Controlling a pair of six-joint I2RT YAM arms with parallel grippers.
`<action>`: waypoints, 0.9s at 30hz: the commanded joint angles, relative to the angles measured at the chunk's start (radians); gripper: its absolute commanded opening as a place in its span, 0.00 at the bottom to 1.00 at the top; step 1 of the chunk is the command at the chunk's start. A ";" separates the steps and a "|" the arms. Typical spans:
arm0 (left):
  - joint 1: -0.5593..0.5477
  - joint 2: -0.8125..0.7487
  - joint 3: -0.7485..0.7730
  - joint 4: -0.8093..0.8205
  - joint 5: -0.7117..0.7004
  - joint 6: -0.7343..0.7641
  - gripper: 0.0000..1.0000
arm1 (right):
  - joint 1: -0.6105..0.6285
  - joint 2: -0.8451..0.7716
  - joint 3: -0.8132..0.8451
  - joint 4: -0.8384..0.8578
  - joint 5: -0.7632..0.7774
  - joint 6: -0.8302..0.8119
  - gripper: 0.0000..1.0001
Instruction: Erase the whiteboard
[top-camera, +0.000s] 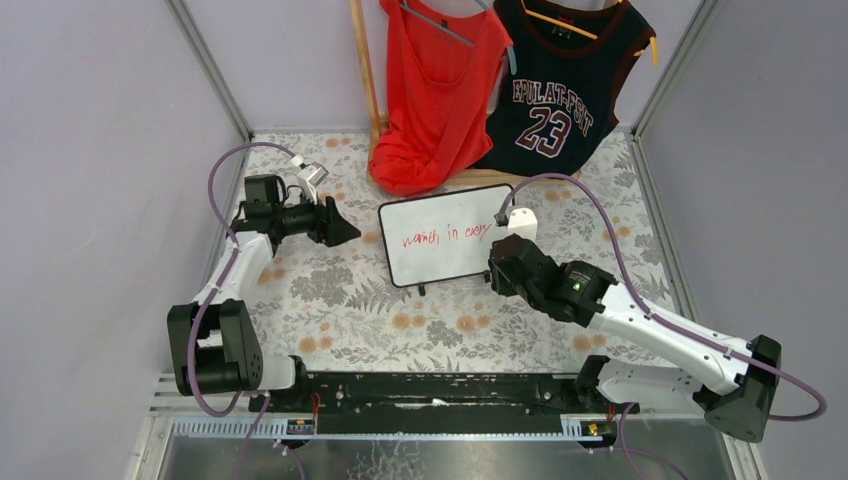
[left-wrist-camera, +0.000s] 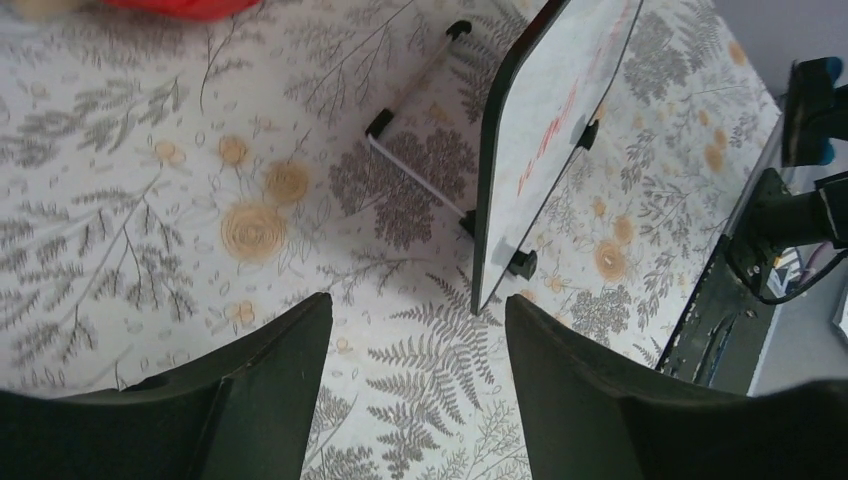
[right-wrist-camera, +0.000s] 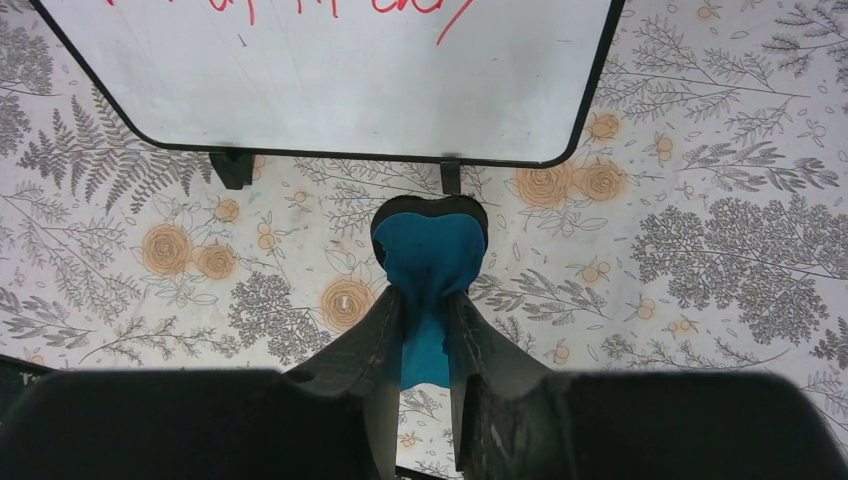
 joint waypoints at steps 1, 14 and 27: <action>-0.005 0.033 0.075 0.090 0.113 -0.019 0.62 | -0.004 -0.012 0.042 -0.022 0.066 0.026 0.00; -0.077 0.128 0.093 0.288 0.143 -0.166 0.58 | -0.004 -0.041 0.071 -0.066 0.127 0.031 0.00; -0.137 0.223 0.128 0.427 0.143 -0.273 0.45 | -0.003 -0.153 0.086 -0.158 0.238 0.044 0.00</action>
